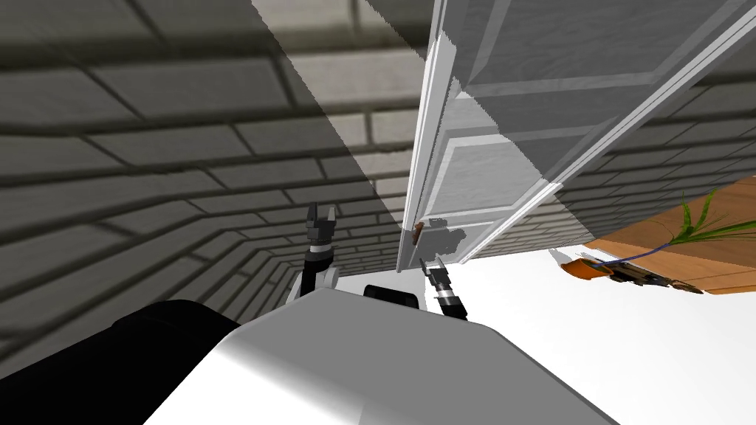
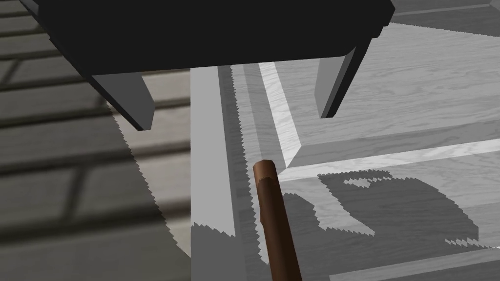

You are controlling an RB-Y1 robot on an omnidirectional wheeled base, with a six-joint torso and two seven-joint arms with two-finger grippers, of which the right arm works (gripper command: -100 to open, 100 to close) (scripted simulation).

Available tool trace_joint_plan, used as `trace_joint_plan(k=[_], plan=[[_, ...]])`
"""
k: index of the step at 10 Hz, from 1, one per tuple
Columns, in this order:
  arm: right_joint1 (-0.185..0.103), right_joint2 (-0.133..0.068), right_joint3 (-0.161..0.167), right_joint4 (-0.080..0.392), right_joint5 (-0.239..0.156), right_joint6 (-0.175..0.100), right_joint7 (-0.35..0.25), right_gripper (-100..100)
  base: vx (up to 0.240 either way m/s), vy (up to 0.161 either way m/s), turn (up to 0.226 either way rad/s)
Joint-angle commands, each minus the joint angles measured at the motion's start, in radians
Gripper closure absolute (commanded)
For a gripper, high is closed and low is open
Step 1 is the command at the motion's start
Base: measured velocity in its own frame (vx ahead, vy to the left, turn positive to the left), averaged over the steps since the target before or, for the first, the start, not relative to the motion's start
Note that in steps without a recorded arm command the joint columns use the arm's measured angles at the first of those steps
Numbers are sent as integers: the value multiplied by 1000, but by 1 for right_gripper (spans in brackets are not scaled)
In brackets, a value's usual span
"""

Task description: Pull the door open

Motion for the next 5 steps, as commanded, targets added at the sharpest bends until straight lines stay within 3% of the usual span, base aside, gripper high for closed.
trace_joint_plan(k=[1, 5], plan=[[-4, 8, -4, 27, 16, -10, 29, -100, 85, -33, 19], [-12, 30, -16, 101, 59, -38, 105, -100, 104, -61, 16]])
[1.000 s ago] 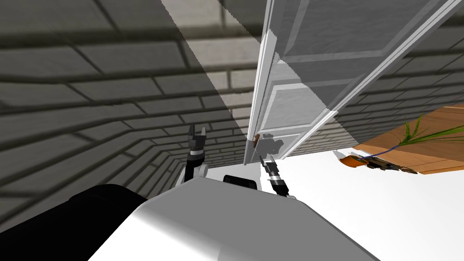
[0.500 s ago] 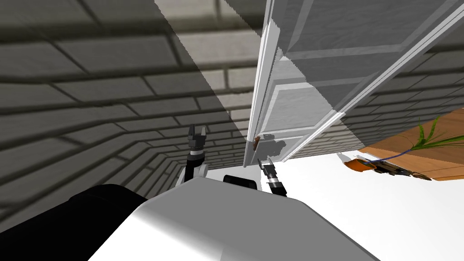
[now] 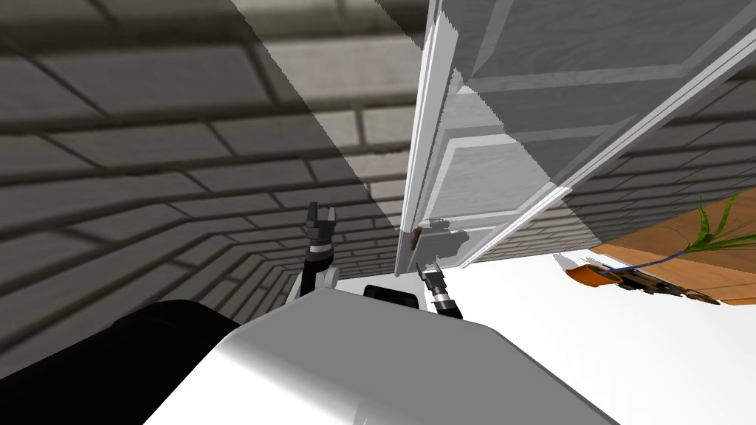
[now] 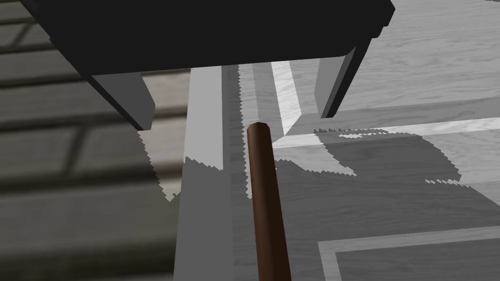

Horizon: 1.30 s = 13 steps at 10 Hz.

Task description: Pull the door open

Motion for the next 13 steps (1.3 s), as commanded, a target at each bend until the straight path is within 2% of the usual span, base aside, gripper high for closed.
trace_joint_plan(k=[1, 2, 3, 4, 7, 9, 10, 11, 13], plan=[[-7, 9, -5, 30, 19, -8, 31, -100, 107, -89, 13], [-9, 15, -7, 45, 27, -13, 46, -100, 120, -99, 3], [-3, 10, -4, 25, 22, -5, 30, -100, 54, -47, 8], [-14, -21, -25, 57, 7, -23, 26, -100, -65, 97, 123], [-27, -53, -51, 94, -12, -44, 16, -100, -73, 156, 75], [-42, -90, -83, 138, -36, -69, 5, -100, -8, 150, 127], [-46, -100, -91, 150, -42, -76, 2, -100, 28, 113, 91], [-54, -118, -108, 174, -55, -89, -4, -100, 55, 99, 111], [-71, -155, -143, 222, -81, -117, -16, -100, 136, 95, 161]])
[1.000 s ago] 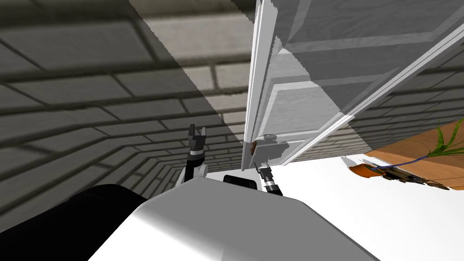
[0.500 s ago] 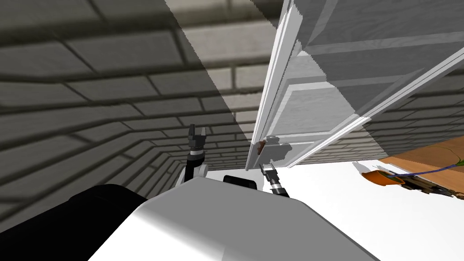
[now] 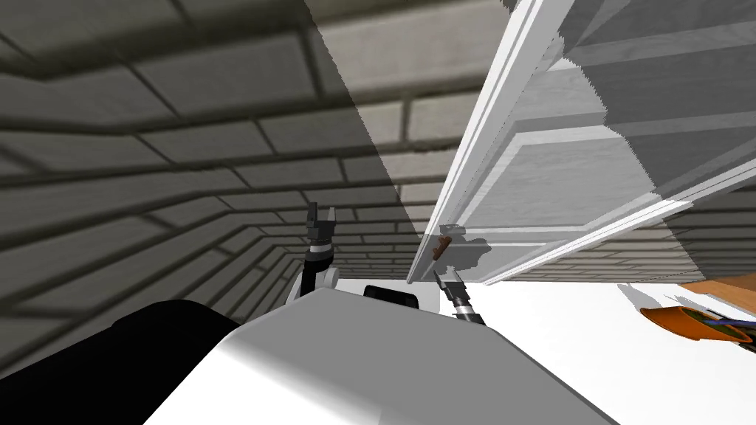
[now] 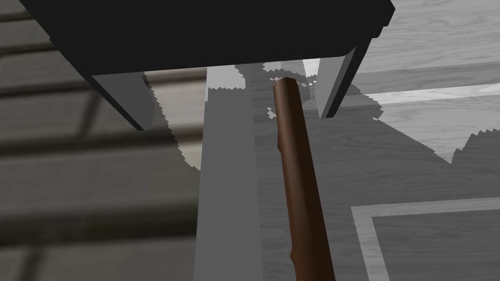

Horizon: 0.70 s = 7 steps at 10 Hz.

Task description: Pull the door open

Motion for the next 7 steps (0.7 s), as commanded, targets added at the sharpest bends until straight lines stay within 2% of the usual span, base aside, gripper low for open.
trace_joint_plan(k=[1, 6, 7], plan=[[-16, -29, -27, 33, -20, -17, -14, -100, 176, 68, 123], [-45, -88, -87, 118, -66, -65, -36, -100, 173, 27, 123], [-47, -91, -91, 123, -68, -68, -37, -100, 5, 22, -43]])
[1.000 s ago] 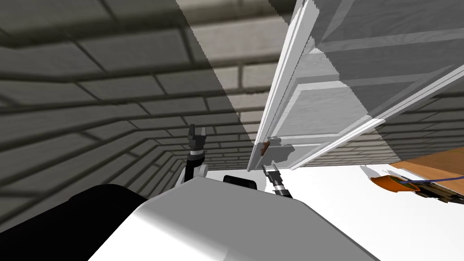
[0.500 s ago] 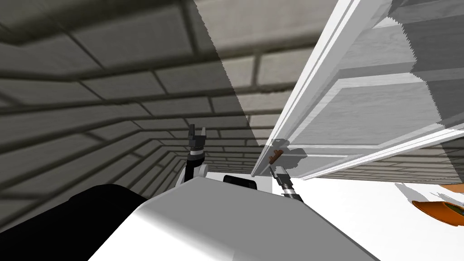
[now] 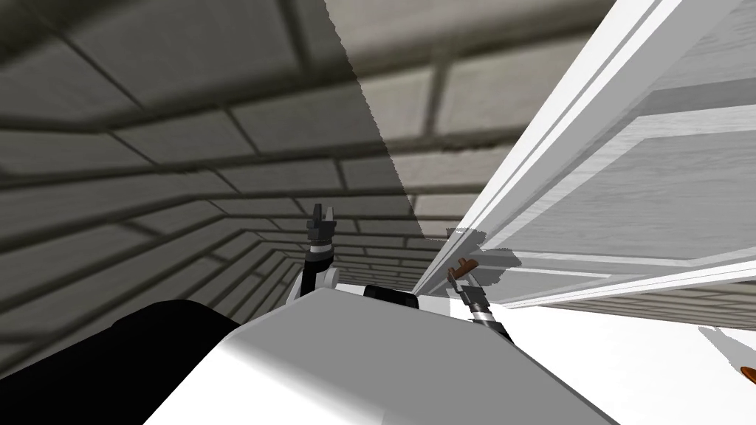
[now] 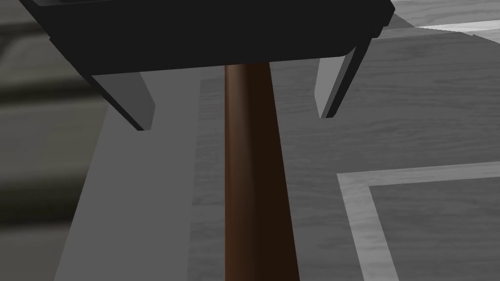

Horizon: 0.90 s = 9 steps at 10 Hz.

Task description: Pull the door open

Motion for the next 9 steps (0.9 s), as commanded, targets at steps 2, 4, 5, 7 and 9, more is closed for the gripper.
trace_joint_plan(k=[2, 4, 5, 7, 9], plan=[[-9, -8, -9, 21, -7, -10, 0, -100, 5, 7, -19], [-7, -7, -8, 17, -6, -8, 0, -100, 7, 9, -23], [-7, -7, -8, 17, -6, -8, 0, 100, 0, 0, 0], [-7, -7, -8, 17, -6, -8, 0, 100, 0, 0, 0], [-7, -7, -8, 17, -6, -8, 0, 100, 0, 0, 0]])
